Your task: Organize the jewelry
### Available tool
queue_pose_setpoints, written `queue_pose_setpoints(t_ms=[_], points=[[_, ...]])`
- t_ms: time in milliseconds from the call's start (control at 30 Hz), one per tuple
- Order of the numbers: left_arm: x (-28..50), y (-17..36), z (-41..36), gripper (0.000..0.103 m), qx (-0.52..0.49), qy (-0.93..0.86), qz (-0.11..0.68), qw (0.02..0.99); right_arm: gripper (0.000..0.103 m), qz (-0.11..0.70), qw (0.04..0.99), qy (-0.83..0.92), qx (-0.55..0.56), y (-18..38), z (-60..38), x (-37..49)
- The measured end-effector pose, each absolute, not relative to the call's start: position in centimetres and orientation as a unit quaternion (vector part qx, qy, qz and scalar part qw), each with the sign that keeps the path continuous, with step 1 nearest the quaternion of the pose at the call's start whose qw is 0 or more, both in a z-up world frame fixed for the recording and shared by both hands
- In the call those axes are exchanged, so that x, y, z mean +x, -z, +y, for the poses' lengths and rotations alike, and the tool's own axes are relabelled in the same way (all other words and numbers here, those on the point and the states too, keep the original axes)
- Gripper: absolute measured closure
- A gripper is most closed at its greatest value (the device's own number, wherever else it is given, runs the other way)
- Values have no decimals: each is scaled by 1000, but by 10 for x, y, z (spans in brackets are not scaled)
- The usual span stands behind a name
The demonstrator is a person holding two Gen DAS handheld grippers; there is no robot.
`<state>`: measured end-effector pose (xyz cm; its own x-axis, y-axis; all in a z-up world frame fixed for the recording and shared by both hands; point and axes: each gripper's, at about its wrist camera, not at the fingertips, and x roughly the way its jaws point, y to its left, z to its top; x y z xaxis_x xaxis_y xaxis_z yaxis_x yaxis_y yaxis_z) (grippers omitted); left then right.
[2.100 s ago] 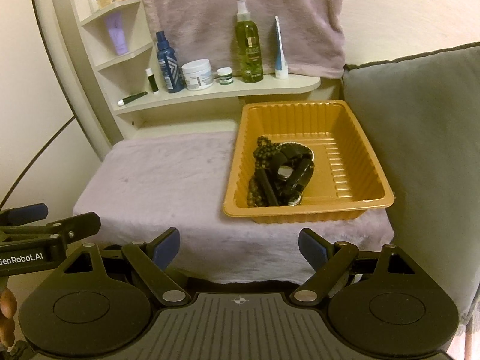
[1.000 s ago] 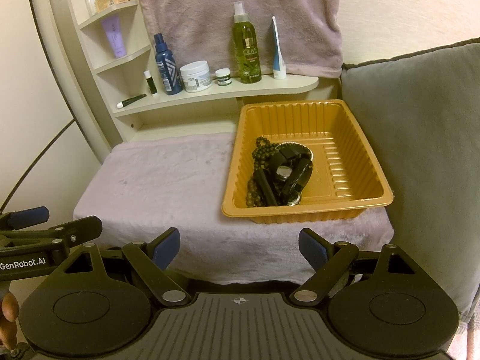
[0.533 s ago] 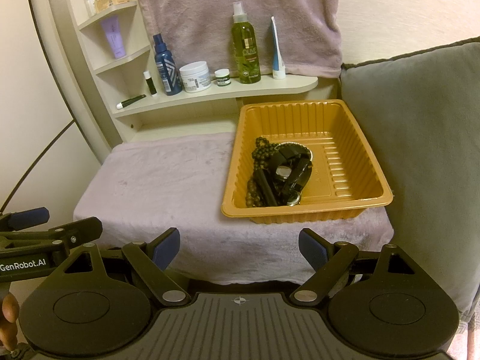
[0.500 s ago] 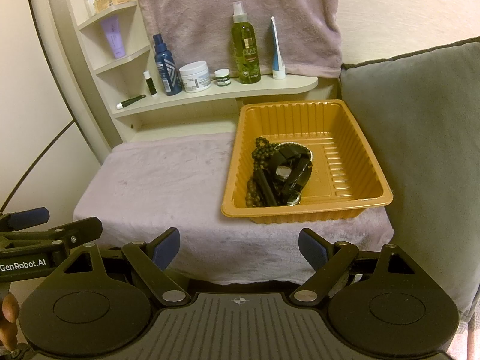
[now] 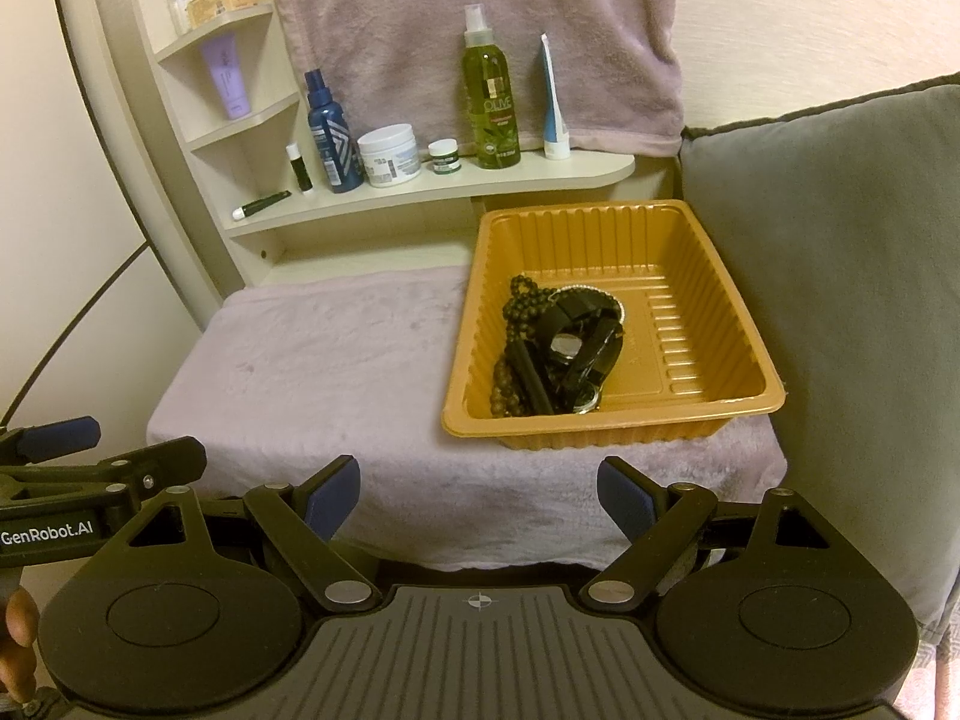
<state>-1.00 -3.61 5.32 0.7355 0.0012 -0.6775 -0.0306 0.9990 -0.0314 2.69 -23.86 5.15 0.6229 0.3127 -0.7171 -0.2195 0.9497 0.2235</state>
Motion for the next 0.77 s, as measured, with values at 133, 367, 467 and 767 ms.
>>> queue_pose_setpoints(t_ms=[133,367,467,767], points=[[-10,-53,-36,0,-20,-9,364,931,17,408,899,-149,57,-52,-239,27],[-10,-52,-38,0,-22,-9,365,931,17,408,899,-149,57,-52,-239,27],[-9,-52,-40,0,-22,-8,366,930,17,408,899,-149,57,-52,-239,27],[-7,-52,-36,0,-33,-8,362,932,17,408,899,-149,57,-52,-239,27]])
